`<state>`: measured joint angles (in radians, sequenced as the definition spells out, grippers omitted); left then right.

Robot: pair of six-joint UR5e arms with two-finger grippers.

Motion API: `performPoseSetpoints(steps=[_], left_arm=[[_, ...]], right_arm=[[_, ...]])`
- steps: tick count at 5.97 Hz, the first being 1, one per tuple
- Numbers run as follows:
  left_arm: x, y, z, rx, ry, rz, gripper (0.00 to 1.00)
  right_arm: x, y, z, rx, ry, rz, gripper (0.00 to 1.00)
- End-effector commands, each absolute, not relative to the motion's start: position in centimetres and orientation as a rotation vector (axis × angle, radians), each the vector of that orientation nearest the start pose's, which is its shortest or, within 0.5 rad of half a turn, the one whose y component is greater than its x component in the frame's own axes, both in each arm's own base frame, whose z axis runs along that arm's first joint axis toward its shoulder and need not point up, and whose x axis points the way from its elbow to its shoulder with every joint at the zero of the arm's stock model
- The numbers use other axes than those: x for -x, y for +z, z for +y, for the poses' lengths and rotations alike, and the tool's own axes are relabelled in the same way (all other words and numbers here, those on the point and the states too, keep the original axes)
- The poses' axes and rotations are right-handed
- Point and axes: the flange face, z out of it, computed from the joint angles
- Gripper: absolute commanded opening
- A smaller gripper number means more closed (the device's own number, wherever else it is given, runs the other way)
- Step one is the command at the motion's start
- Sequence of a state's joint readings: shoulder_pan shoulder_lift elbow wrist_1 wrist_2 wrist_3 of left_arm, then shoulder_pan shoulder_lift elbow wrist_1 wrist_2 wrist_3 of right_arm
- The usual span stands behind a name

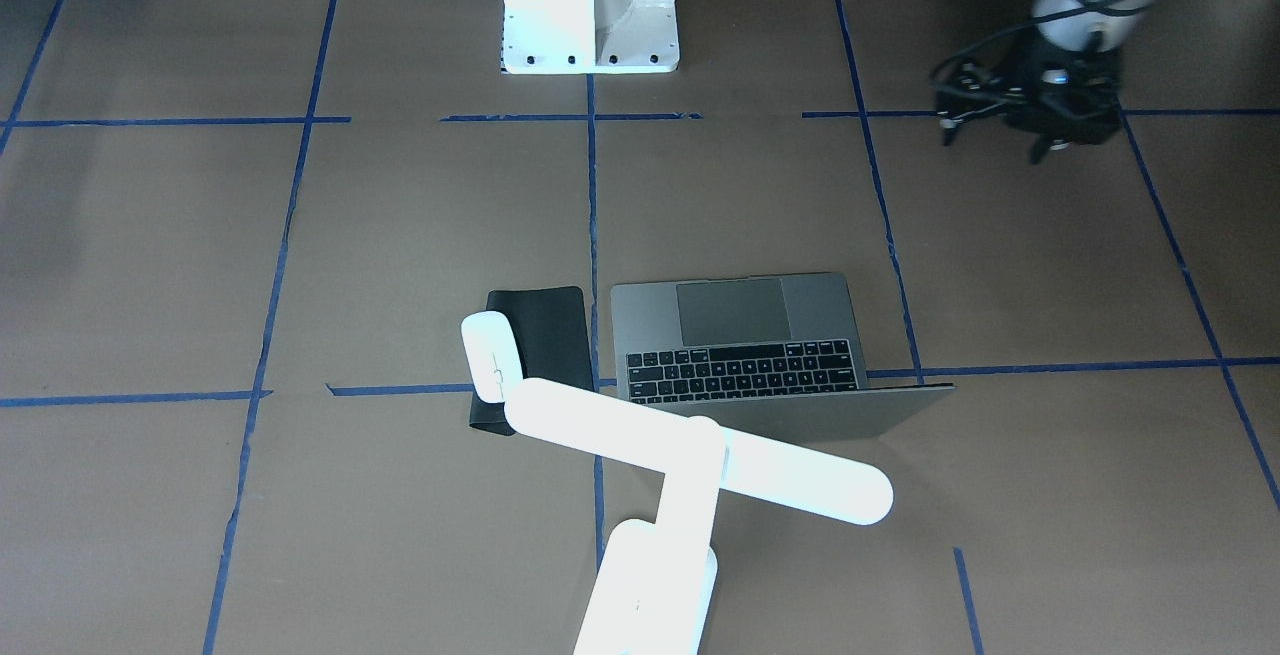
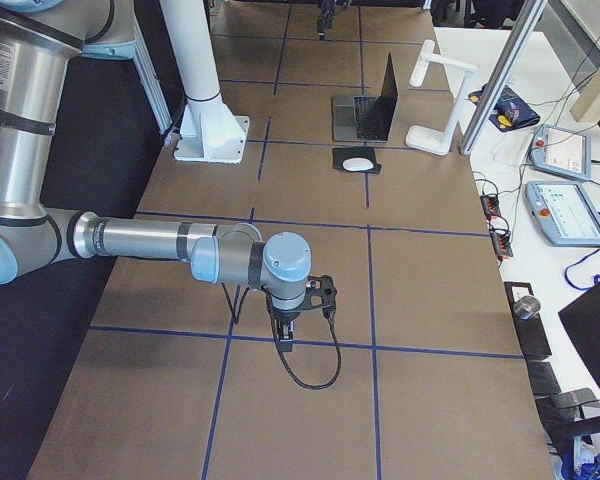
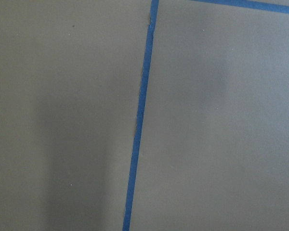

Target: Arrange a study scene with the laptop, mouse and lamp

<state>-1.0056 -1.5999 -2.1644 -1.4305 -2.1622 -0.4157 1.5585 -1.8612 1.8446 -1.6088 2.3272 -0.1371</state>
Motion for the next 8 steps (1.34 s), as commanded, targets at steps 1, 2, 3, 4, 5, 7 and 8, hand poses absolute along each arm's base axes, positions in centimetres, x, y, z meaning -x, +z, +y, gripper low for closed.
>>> performPoseSetpoints(steps=[1, 2, 3, 4, 5, 7, 8], left_arm=[[-6.1, 47.4, -42.2, -0.117, 0.255, 0.673, 1.00], [-1.4, 52.3, -42.6, -0.106, 0.253, 0.645, 1.00], [3.8, 56.6, -42.3, -0.102, 0.253, 0.632, 1.00], [6.2, 61.7, -41.8, -0.030, 0.149, 0.743, 1.00], [7.2, 63.4, -41.4, -0.033, 0.133, 0.819, 1.00], [7.3, 64.2, -41.4, -0.021, 0.132, 0.794, 1.00], [7.3, 65.3, -40.6, 0.003, 0.123, 0.794, 1.00]], right_arm=[[-6.0, 64.9, -37.3, 0.002, -0.103, -0.762, 1.00], [-5.9, 64.9, -37.4, -0.001, -0.107, -0.764, 1.00], [-5.8, 64.8, -37.5, -0.001, -0.111, -0.764, 1.00], [-5.8, 64.8, -37.5, -0.001, -0.111, -0.770, 1.00], [-5.7, 64.7, -37.5, 0.000, -0.110, -0.774, 1.00], [-5.7, 64.7, -37.5, 0.000, -0.110, -0.776, 1.00], [-5.7, 64.6, -37.5, -0.002, -0.111, -0.777, 1.00]])
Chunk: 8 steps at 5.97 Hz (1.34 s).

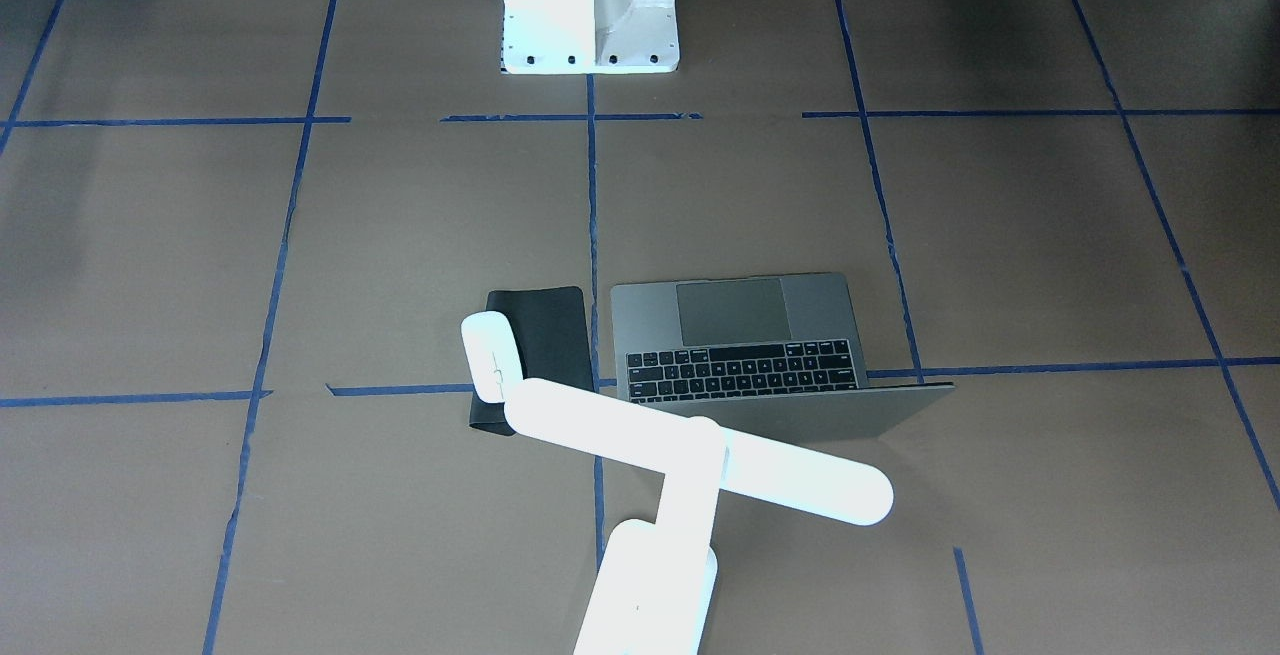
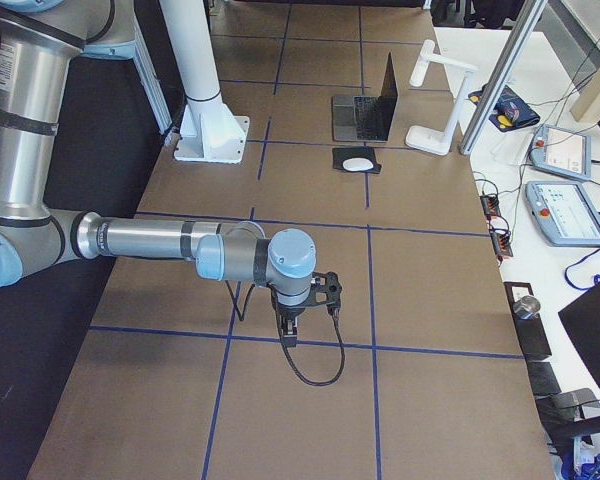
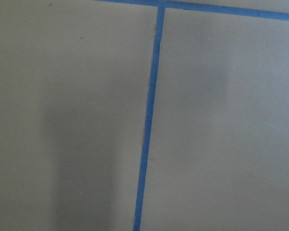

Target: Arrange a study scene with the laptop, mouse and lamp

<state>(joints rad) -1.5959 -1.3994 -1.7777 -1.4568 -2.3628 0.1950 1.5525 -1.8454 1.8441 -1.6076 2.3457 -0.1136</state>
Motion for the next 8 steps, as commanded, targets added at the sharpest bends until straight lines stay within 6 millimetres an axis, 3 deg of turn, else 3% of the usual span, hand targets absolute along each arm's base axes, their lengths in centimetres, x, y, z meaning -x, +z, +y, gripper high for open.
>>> performPoseSetpoints(steps=[1, 3, 6, 8], left_arm=[[7.3, 65.6, -40.3, 0.007, 0.126, 0.794, 1.00], [7.2, 67.4, -40.1, 0.027, 0.121, 0.791, 1.00], [6.9, 67.0, -39.9, 0.027, 0.132, 0.791, 1.00], [6.9, 67.9, -38.3, 0.046, 0.122, 0.797, 1.00]], right_arm=[[-5.6, 64.7, -37.5, -0.001, -0.115, -0.780, 1.00], [-5.0, 64.7, -37.6, 0.004, -0.130, -0.782, 1.00], [-4.9, 64.7, -37.6, 0.003, -0.134, -0.782, 1.00], [-4.9, 64.7, -37.5, 0.005, -0.133, -0.782, 1.00]])
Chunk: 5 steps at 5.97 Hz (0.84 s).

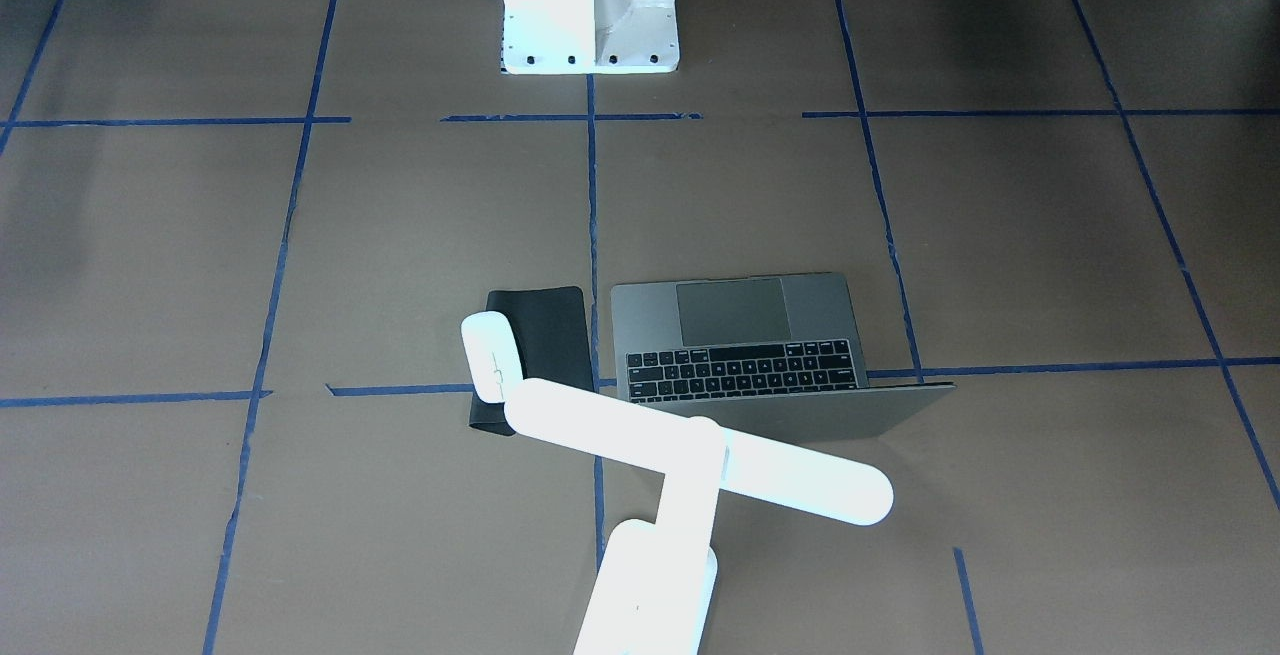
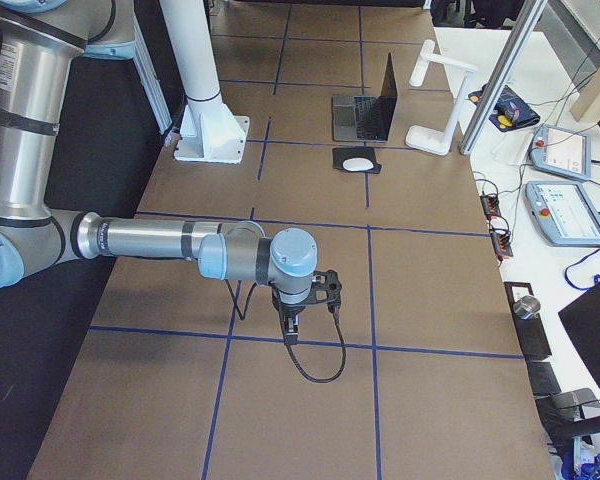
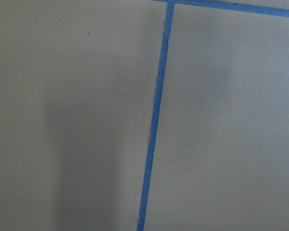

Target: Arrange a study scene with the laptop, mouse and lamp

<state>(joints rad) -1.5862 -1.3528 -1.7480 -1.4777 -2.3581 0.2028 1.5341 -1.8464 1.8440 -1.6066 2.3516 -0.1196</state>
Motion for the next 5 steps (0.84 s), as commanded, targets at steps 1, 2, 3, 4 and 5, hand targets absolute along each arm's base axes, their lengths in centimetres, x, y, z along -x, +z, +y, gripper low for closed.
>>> performPoseSetpoints(steps=[1, 2, 3, 4, 5], left_arm=[[6.84, 68.02, -38.18, 0.049, 0.121, 0.799, 1.00], [6.85, 68.22, -38.01, 0.053, 0.120, 0.798, 1.00], [6.85, 68.43, -37.88, 0.059, 0.117, 0.798, 1.00], [6.85, 68.66, -37.90, 0.062, 0.114, 0.799, 1.00], [6.85, 68.73, -37.89, 0.064, 0.113, 0.799, 1.00]], right_arm=[[-4.89, 64.73, -37.53, 0.006, -0.134, -0.782, 1.00], [-4.75, 64.71, -37.54, 0.007, -0.137, -0.785, 1.00], [-4.70, 64.70, -37.56, 0.006, -0.139, -0.784, 1.00], [-4.58, 64.69, -37.58, 0.007, -0.142, -0.785, 1.00], [-4.57, 64.77, -37.56, 0.009, -0.141, -0.785, 1.00]])
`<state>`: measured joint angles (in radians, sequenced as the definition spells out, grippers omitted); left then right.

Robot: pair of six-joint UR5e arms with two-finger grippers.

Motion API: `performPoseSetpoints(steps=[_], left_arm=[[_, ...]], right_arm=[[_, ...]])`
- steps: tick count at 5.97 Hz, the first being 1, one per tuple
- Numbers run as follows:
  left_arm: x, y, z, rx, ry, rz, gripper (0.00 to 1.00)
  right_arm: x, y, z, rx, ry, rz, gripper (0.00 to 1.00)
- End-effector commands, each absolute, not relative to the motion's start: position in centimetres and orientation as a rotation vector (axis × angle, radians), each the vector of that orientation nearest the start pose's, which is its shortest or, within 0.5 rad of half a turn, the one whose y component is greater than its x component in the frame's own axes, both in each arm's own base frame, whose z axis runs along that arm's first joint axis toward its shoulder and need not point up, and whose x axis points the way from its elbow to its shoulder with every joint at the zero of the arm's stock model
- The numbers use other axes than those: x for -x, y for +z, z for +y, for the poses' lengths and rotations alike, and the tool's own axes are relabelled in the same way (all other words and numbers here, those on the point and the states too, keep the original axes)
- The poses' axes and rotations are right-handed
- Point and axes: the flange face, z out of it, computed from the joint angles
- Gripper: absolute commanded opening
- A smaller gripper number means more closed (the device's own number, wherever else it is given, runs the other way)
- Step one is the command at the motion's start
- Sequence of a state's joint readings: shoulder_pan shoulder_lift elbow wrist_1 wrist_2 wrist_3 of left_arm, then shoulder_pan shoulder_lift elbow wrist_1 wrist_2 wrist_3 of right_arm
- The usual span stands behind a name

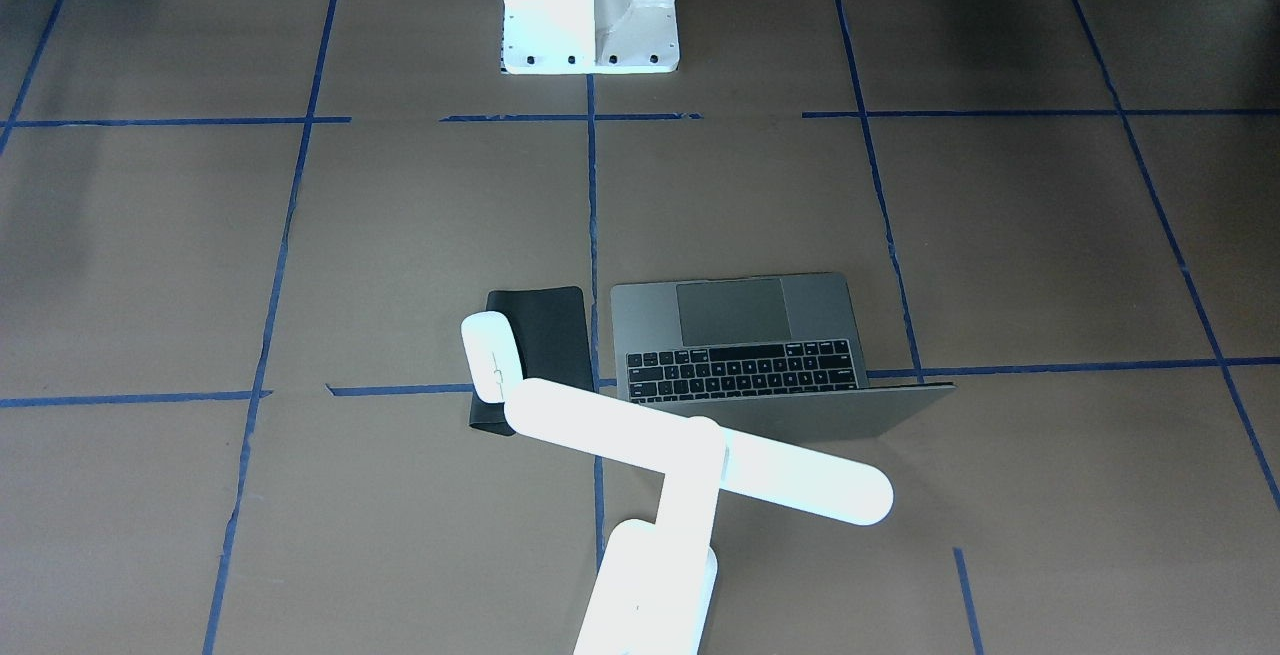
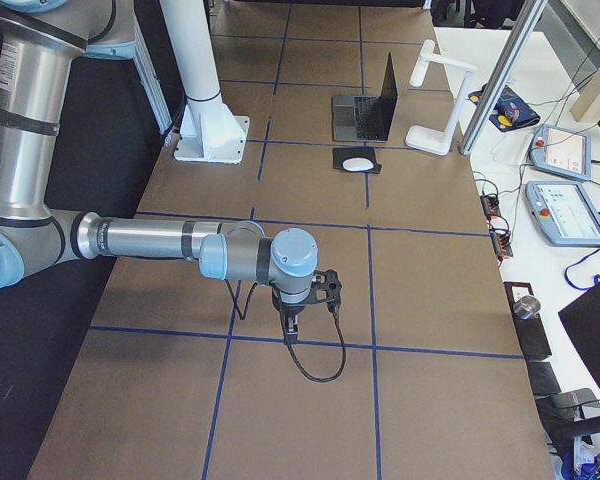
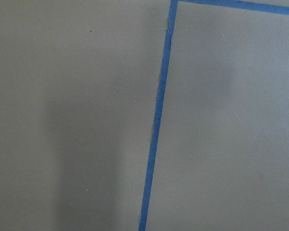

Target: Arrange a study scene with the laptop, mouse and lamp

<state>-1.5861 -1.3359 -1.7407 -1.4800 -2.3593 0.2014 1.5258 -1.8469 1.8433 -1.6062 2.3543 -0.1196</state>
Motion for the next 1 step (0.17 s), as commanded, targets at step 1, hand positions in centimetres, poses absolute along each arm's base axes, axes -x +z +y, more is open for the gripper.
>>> performPoseSetpoints(steps=[1], left_arm=[[6.85, 68.73, -37.89, 0.064, 0.113, 0.799, 1.00]], right_arm=[[-4.52, 64.69, -37.58, 0.008, -0.143, -0.785, 1.00]])
